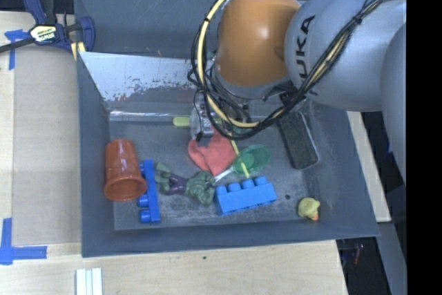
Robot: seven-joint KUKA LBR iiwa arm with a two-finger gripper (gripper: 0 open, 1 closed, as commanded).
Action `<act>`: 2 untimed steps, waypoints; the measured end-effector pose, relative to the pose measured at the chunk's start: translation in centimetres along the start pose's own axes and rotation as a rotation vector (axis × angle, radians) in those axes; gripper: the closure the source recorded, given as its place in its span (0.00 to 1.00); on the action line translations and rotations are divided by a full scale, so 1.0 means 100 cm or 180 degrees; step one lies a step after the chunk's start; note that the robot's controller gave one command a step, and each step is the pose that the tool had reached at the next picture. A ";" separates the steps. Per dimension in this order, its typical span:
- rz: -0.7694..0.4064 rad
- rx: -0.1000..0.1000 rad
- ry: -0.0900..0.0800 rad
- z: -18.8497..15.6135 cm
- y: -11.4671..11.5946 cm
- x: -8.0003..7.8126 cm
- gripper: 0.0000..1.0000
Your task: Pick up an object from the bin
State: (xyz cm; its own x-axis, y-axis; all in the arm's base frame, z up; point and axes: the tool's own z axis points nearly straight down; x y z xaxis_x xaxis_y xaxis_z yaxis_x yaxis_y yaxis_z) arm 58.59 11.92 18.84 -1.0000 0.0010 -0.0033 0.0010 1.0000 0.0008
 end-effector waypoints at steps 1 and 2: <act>0.0070 -0.0004 -0.0012 0.030 -0.061 0.009 1.00; 0.0073 0.0005 -0.0004 0.039 -0.096 0.015 1.00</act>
Offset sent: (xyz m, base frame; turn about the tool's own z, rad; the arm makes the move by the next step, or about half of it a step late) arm -0.0283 -0.0580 -0.0394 -0.0163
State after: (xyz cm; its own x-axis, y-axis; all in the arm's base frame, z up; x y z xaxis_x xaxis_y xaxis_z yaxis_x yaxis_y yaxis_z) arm 57.05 2.30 14.95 -0.9997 0.0240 -0.0045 0.0240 0.9997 -0.0007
